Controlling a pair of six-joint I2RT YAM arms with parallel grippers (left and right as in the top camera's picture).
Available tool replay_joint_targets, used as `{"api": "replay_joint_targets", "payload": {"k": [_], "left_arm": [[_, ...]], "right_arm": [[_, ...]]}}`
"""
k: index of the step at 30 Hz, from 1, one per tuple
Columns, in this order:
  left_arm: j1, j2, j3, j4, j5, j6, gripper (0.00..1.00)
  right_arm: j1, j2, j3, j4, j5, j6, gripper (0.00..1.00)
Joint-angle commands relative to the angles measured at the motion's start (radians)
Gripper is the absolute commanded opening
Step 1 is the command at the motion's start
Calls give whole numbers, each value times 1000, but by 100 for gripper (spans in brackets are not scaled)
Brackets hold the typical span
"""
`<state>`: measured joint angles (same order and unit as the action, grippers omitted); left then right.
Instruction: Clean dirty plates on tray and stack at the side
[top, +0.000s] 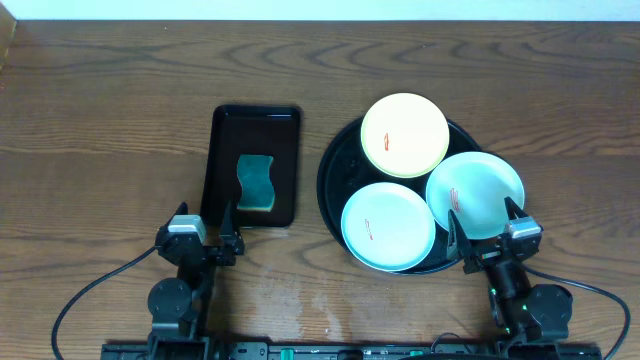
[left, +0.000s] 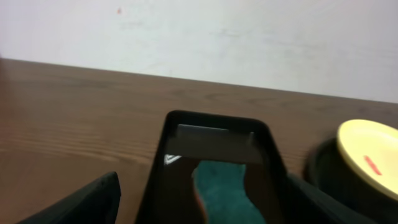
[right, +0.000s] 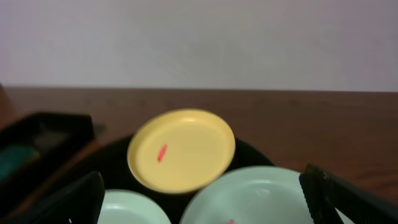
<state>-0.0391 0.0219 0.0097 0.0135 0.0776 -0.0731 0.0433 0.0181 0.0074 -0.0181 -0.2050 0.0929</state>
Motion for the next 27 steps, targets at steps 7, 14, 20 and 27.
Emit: {"api": "replay_joint_targets", "payload": {"k": [7,14,20,27], "left_arm": [[5,24,117,180,70,-27,82],[5,291,513,-235,73,-61,82],[5,653,938,-654,73,-63,82],[5,966,1193,-960,73,-63,82]], "right_arm": [[-12,50,180,22,-46,104,99],[-12,379,514,-141,-214,105,99],[-12,753,891,-472,-331,105,99],[-12,1066,1158,-735,-335,90,99]]}}
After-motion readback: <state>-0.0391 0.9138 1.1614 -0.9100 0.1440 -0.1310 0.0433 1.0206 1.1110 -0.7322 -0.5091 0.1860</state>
